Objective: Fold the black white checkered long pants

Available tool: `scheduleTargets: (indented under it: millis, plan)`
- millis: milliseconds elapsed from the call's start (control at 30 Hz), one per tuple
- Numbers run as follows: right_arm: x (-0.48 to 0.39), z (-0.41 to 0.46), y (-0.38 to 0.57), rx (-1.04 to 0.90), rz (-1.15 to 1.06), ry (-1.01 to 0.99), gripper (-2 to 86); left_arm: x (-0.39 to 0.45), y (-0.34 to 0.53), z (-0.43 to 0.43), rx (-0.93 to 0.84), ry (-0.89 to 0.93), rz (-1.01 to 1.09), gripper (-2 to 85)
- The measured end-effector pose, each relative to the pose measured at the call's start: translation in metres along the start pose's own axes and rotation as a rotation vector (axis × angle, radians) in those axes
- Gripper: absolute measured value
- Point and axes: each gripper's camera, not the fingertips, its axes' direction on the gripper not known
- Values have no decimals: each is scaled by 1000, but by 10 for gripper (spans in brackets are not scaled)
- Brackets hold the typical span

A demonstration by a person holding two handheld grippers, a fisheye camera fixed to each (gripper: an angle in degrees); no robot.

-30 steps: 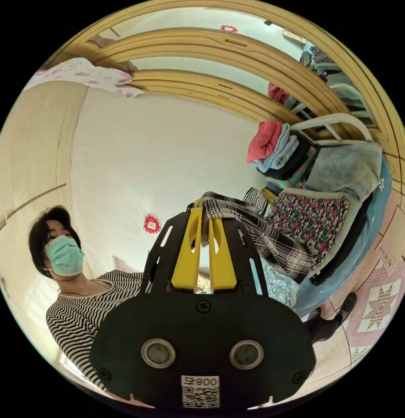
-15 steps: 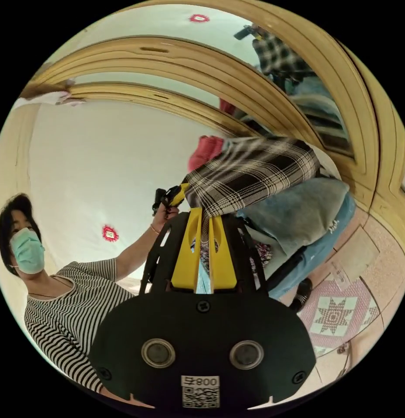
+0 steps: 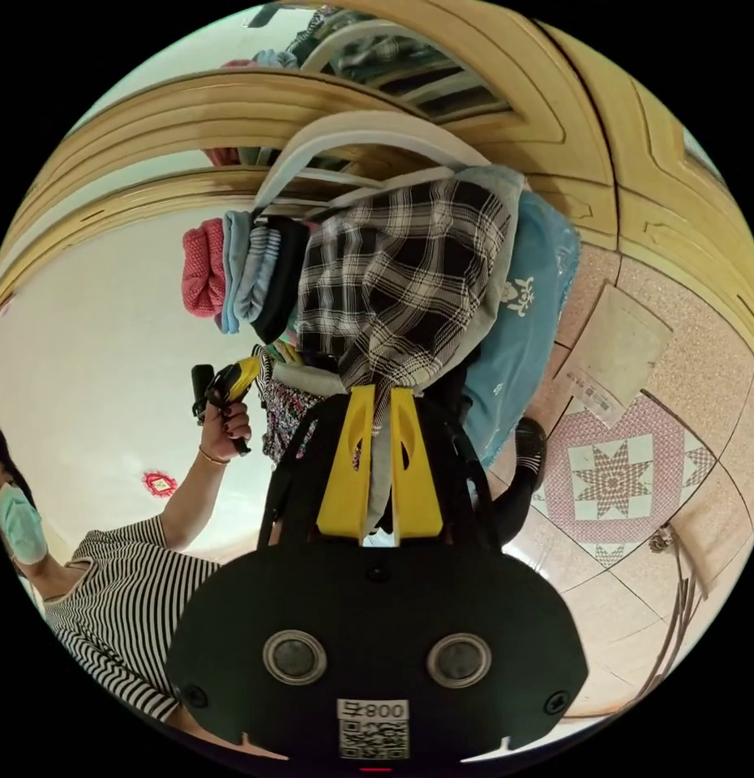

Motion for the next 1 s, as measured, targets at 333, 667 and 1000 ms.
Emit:
scheduleTargets:
  millis: [333, 667, 1000]
  plan:
    - [-57, -4, -22, -112, -127, 162, 4, -17, -69, 103, -126, -65, -44, 1]
    - [-79, -55, -38, 50, -159, 45, 0, -8, -105, 224, -405, -219, 70, 1]
    - [-57, 7, -84, -226, -216, 83, -1, -28, -100, 259, -448, -239, 95, 2]
